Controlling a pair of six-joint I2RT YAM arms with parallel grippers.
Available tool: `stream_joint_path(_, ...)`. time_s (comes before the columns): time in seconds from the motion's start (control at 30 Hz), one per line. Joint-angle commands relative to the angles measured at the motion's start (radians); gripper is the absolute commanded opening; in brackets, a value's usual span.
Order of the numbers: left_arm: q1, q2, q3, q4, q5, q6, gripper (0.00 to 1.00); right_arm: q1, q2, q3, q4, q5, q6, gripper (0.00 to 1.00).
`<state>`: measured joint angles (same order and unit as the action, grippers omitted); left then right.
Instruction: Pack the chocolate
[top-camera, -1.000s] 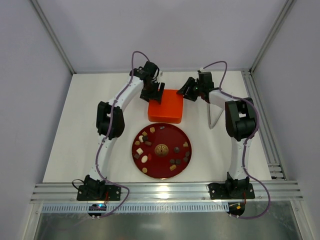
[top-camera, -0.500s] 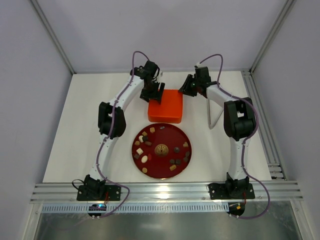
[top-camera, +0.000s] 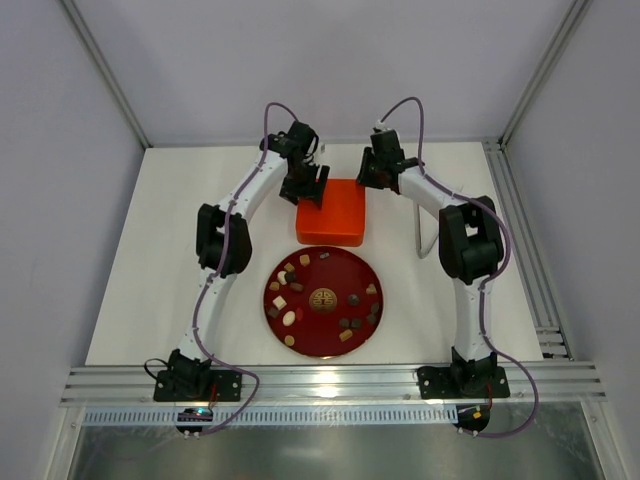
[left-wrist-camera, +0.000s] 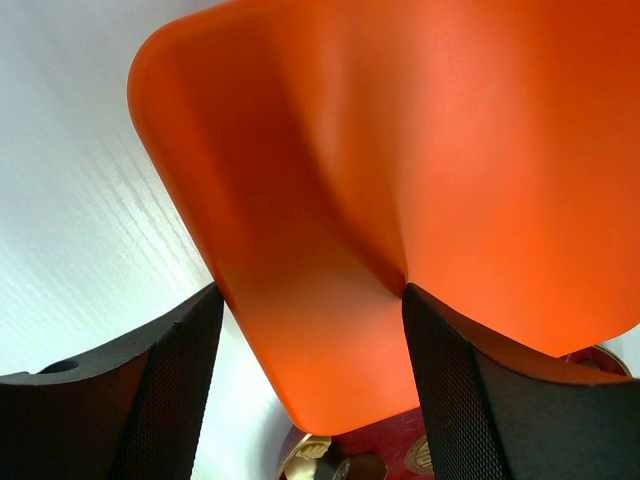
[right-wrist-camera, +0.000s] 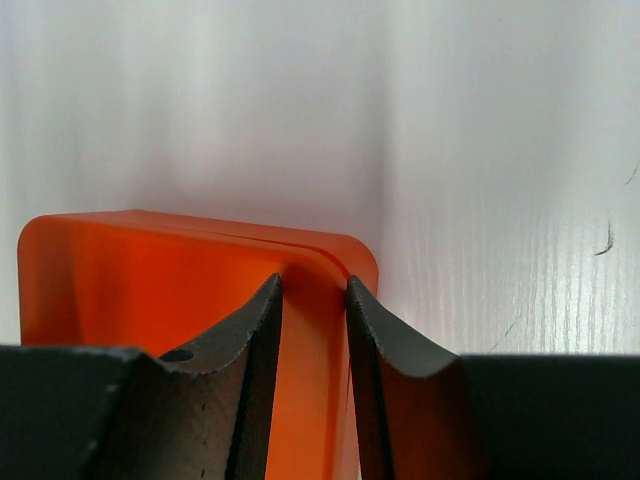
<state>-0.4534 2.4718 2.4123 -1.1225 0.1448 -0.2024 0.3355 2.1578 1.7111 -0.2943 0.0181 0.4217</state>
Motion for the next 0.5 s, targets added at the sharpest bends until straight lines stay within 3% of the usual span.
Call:
stream_joint_path(0.0,-0.002,0.076,-0.022,-0.111,-0.034,0.028,0.7,0.019,0.071,-0.042,-0.209,0.146,-0.089,0.32)
stream_joint_path(0.47,0.007,0.075,-0.035,-0.112,-0.011,0.012,0.71,0.059,0.128,0.002,-0.324,0.175,-0.147,0.27)
